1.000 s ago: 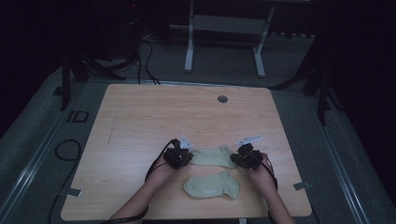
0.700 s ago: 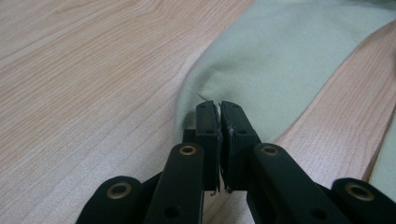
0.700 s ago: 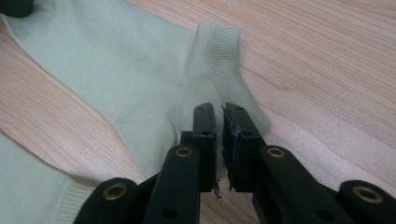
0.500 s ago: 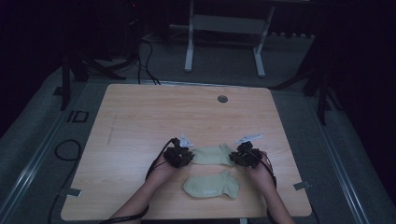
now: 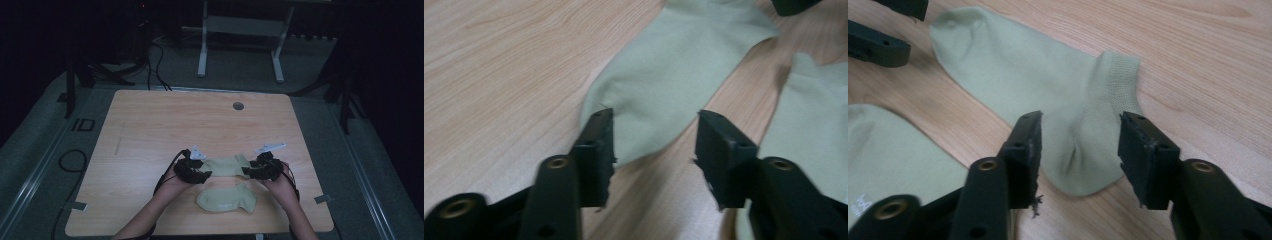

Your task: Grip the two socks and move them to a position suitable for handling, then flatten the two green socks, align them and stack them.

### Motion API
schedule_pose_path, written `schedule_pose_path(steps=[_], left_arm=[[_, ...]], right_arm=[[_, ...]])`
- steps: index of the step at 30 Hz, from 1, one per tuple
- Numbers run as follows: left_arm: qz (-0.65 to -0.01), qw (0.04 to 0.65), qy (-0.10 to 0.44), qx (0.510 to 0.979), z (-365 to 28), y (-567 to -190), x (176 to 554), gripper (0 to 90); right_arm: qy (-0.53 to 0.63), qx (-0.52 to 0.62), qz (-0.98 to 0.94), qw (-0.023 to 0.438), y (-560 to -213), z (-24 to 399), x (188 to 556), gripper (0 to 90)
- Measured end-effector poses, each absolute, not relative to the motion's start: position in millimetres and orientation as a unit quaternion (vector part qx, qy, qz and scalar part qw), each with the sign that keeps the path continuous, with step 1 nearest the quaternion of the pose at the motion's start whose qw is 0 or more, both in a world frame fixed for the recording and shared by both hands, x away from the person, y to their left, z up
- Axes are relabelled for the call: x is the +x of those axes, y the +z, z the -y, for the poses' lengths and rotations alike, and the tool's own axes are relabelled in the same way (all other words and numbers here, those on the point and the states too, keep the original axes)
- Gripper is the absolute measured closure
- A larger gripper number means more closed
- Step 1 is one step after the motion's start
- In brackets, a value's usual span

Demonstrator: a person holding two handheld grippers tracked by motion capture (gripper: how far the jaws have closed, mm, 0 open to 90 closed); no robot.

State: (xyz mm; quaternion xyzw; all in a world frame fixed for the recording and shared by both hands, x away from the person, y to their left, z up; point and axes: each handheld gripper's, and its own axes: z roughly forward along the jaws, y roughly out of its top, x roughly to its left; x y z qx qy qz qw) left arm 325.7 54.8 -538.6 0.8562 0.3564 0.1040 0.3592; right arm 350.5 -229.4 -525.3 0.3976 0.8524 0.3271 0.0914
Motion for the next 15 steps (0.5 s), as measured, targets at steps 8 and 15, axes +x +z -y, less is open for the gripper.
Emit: schedule_pose_path(steps=[8,15], left_arm=[[-0.368,0.362,0.100,0.851,-68,-533,305,45.9],[-0.366,0.364,0.100,0.851,-79,-522,283,40.7]], right_arm=[[0.339,0.386,-0.854,0.084,-521,237,334,48.2],[0.330,0.384,-0.857,0.095,-513,252,313,49.8]])
